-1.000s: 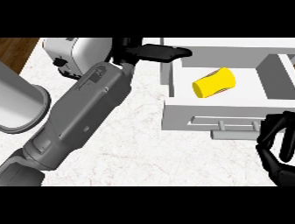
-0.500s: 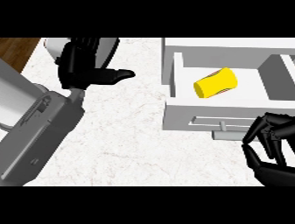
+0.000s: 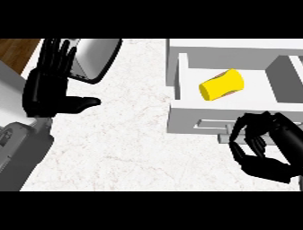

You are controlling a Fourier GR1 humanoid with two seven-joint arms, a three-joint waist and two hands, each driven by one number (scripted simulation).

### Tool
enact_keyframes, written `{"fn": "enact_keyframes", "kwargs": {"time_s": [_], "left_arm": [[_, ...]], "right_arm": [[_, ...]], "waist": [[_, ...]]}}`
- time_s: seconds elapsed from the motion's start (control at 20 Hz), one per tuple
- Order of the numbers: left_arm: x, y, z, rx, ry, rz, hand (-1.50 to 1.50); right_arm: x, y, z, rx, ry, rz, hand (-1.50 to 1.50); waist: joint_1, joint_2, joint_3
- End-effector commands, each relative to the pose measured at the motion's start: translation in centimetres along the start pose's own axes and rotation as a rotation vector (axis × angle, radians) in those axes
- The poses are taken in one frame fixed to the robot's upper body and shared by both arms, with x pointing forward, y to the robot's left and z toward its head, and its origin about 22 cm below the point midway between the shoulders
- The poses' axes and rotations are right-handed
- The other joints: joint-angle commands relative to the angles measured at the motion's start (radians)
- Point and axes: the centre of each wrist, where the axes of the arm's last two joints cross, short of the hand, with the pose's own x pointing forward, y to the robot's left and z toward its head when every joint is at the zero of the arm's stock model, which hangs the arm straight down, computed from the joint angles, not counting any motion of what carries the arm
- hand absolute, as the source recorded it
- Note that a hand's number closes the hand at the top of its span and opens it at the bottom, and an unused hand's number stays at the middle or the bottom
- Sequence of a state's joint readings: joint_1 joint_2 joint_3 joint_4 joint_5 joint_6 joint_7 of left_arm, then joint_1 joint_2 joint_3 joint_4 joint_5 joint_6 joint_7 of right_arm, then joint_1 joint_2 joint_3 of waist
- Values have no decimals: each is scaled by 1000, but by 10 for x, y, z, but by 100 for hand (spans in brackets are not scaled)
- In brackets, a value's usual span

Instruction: Pick up the cup, place it into the drawer and close the drawer

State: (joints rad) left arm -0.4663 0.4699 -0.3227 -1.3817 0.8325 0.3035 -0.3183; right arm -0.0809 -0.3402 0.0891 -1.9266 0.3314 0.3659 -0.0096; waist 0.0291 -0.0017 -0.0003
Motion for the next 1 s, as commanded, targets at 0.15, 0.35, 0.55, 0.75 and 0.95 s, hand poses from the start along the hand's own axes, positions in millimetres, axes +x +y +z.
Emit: {"fn": "enact_keyframes", "kwargs": {"time_s": [0.15, 0.35, 0.55, 0.75, 0.95], "left_arm": [[-3, 41, 34, 8, -8, -32, -150], [21, 57, 45, 6, -15, -3, -150], [-1, 76, 74, 6, 0, -9, -150], [19, 106, 78, 10, -17, 2, -150], [-8, 105, 99, 12, -8, 8, -150]], "right_arm": [[-27, 46, -25, 99, 30, 229, 150], [-45, 65, -56, 83, 50, 224, -150], [-62, 63, -64, 136, 131, 292, -150], [-80, 101, -77, 179, 144, 310, -150], [-110, 82, -91, 191, 162, 299, -150]], "waist": [[-14, 3, 0], [-13, 2, 1], [-18, 3, 0], [-16, 3, 0], [-17, 4, 0]]}}
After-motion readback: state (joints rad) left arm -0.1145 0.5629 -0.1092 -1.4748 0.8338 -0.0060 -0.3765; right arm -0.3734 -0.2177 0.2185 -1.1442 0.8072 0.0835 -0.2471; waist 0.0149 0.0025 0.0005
